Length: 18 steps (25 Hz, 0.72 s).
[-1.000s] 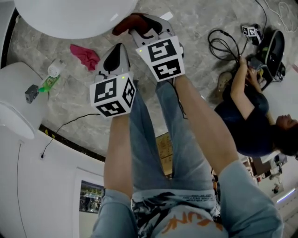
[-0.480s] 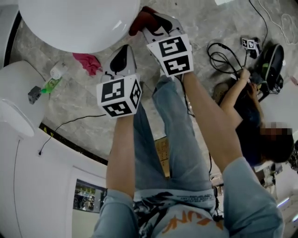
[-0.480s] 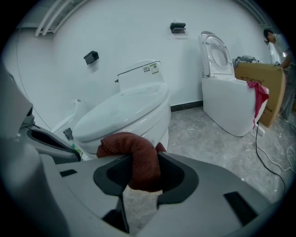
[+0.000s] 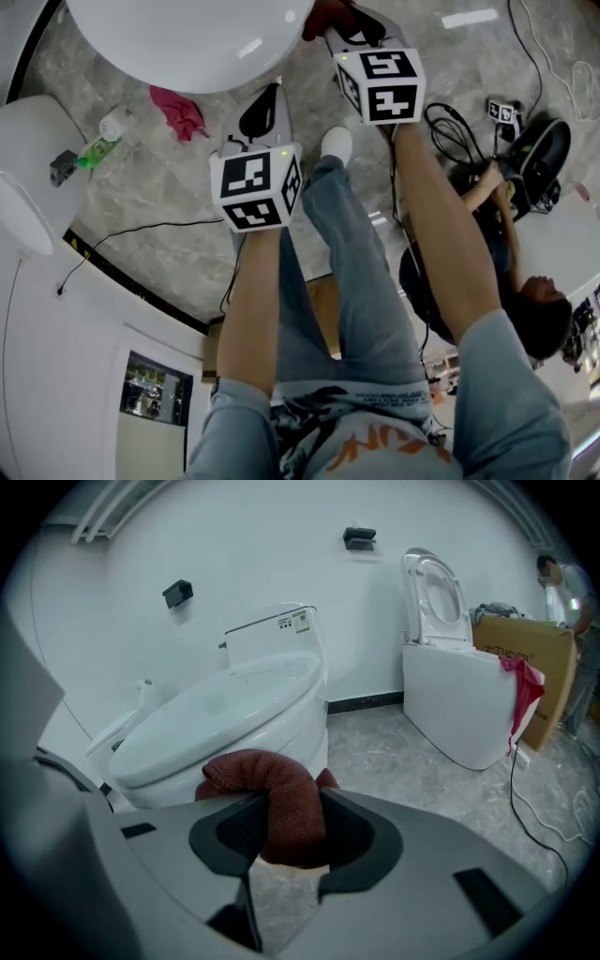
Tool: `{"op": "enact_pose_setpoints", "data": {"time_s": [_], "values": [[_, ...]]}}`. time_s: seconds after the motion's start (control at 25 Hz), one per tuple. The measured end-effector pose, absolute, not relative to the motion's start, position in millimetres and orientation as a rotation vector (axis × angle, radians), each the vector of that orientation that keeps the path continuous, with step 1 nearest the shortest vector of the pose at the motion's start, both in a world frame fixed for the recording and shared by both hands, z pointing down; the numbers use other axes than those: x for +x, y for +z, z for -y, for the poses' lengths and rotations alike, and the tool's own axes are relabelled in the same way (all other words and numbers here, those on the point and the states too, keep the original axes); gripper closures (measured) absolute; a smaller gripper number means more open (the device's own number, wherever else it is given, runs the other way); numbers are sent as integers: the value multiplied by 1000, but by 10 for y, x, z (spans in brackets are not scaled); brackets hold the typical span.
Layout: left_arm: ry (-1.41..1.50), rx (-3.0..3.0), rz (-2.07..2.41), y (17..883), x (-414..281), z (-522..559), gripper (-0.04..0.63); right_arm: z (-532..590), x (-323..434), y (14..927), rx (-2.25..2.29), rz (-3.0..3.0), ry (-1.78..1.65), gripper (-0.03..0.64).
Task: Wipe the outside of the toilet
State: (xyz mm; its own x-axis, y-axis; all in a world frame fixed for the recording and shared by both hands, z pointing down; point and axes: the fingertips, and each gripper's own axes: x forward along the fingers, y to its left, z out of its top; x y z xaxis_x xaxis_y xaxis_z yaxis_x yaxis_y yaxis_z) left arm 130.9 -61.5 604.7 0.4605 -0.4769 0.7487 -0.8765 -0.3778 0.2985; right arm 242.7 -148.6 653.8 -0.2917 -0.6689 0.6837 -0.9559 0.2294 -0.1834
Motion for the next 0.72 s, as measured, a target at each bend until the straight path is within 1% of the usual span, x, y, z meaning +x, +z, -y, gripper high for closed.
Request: {"op": "enact_pose_setpoints", "data": {"time_s": [0.16, 0.36, 0.72], "values": [[720, 1998, 1144, 6057, 1149, 539, 597, 1418, 2513, 6525, 1568, 2000, 849, 465], [694, 1971, 1154, 6083, 885, 323, 597, 1037, 2519, 6505, 1624, 1950, 885, 465], [663, 1923, 1183, 6130, 83, 19, 597, 257, 1908, 6603, 1582, 1881, 928, 463]]}}
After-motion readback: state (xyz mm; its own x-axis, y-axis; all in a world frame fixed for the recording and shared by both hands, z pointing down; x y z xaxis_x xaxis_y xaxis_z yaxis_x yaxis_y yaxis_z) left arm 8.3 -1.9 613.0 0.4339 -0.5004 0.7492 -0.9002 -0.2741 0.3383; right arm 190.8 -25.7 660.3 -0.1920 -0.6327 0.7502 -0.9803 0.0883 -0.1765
